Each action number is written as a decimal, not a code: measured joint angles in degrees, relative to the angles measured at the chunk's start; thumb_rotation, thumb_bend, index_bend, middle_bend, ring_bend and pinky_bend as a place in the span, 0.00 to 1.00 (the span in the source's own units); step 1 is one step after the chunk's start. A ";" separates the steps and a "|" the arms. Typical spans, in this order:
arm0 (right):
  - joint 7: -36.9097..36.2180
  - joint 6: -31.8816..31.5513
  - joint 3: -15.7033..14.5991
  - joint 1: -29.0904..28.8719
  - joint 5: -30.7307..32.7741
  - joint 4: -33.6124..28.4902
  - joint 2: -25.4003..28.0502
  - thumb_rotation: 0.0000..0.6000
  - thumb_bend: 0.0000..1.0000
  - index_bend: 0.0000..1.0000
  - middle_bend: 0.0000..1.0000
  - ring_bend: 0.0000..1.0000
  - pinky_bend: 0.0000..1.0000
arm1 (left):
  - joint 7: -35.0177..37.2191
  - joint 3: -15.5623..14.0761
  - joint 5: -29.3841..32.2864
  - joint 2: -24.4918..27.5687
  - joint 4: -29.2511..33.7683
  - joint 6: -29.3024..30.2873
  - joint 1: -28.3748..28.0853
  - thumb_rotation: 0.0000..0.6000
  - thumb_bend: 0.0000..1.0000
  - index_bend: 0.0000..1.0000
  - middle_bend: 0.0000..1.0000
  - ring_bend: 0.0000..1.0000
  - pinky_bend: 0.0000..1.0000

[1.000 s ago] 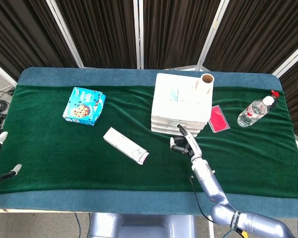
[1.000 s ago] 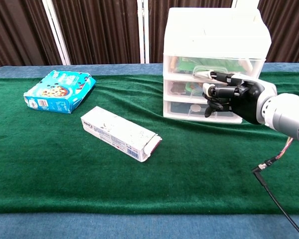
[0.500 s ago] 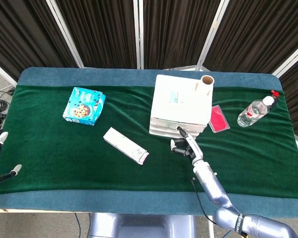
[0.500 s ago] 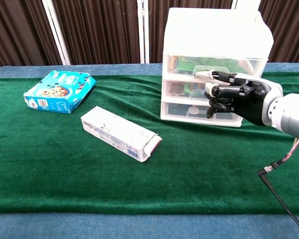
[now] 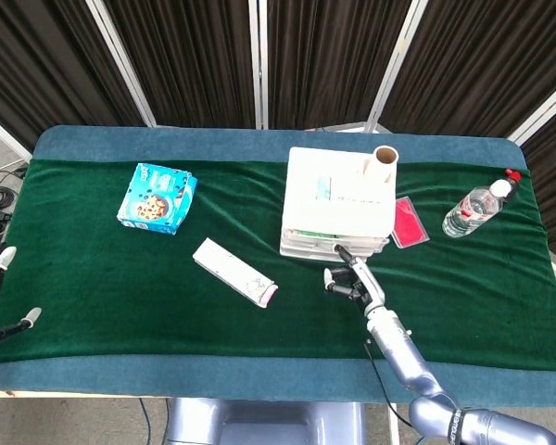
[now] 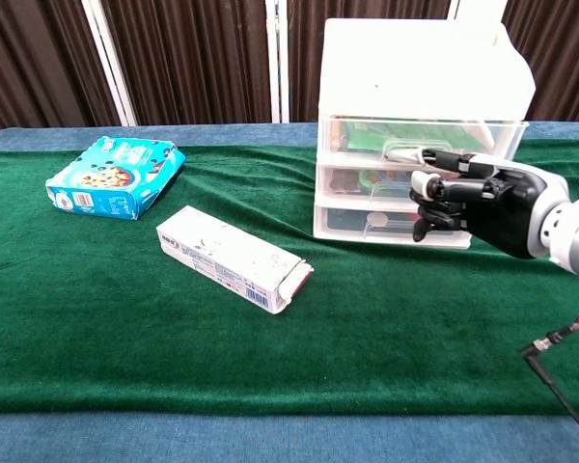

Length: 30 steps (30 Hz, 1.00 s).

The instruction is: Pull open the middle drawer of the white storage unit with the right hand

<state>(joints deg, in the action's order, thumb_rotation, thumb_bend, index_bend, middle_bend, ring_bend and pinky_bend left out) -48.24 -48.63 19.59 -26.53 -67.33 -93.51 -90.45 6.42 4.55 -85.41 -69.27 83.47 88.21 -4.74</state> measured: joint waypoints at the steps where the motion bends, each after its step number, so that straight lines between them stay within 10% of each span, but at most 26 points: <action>1: -0.26 -0.12 -0.14 0.14 -0.38 -0.01 0.09 1.00 0.55 0.28 0.86 0.84 0.61 | -0.01 0.00 0.01 -0.01 0.00 0.00 0.00 1.00 0.19 0.00 0.00 0.00 0.00; 20: -1.35 -5.87 -3.50 2.55 -7.50 -2.39 1.97 1.00 0.54 0.22 0.81 0.79 0.57 | -0.22 -0.09 -0.14 -0.02 0.13 0.14 0.04 1.00 0.19 0.00 0.00 0.00 0.00; 30: 23.52 -16.90 -5.52 4.06 -12.03 -0.49 0.35 1.00 0.53 0.22 0.80 0.79 0.57 | -1.09 -0.09 0.00 -0.29 0.08 -0.17 -0.12 1.00 0.19 0.00 0.00 0.00 0.00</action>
<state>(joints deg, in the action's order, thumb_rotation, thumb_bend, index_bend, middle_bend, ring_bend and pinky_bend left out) -24.72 -65.53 14.07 -22.47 -79.35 -94.01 -90.10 5.32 4.45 -85.40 -69.57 83.55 88.03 -4.85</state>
